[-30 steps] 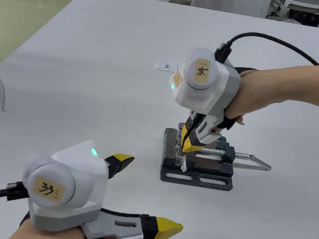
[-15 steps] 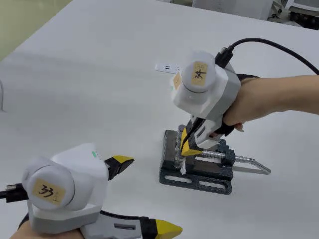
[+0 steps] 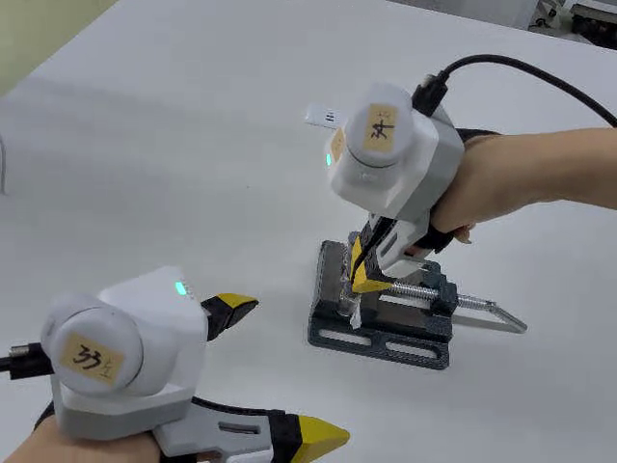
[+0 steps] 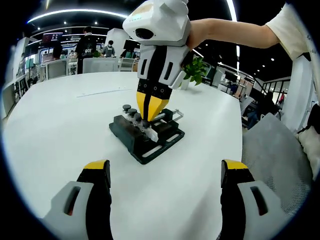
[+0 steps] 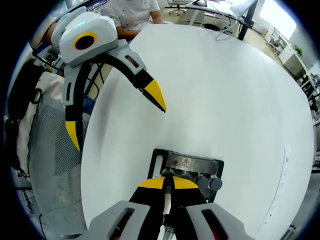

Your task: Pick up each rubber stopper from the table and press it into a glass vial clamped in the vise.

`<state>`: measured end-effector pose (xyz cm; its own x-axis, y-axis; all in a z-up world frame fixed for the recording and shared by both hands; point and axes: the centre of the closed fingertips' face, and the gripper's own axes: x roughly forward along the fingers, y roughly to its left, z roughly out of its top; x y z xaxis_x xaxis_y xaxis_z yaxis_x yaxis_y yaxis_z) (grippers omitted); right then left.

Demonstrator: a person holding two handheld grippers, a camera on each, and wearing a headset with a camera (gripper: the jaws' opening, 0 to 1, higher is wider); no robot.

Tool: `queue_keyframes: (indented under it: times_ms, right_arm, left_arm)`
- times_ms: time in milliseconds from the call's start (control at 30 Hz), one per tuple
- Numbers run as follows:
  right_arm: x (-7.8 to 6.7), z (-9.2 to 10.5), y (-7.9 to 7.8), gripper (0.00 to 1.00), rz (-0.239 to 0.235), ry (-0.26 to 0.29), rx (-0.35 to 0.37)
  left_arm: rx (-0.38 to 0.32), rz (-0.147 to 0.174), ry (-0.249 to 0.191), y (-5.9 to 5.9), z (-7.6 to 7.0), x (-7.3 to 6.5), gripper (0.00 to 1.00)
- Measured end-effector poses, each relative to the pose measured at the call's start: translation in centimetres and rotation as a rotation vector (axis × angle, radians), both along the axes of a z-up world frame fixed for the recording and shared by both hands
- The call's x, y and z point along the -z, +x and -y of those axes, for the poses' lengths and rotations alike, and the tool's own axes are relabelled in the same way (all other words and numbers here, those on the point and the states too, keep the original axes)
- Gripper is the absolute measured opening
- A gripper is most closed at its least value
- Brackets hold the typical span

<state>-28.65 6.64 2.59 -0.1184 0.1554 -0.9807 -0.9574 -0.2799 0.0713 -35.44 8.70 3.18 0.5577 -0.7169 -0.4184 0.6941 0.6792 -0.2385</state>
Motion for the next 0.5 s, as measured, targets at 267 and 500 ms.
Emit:
queue_keyframes:
  times_ms: [267, 500]
  right_arm:
    - [0.12, 0.41, 0.29, 0.00, -0.024, 0.022, 0.044]
    - [0.15, 0.23, 0.20, 0.00, -0.031, 0.018, 0.043]
  left_arm:
    - [-0.002, 0.004, -0.006, 0.26, 0.13, -0.13, 0.91]
    - [-0.002, 0.002, -0.002, 0.42, 0.36, -0.20, 0.91]
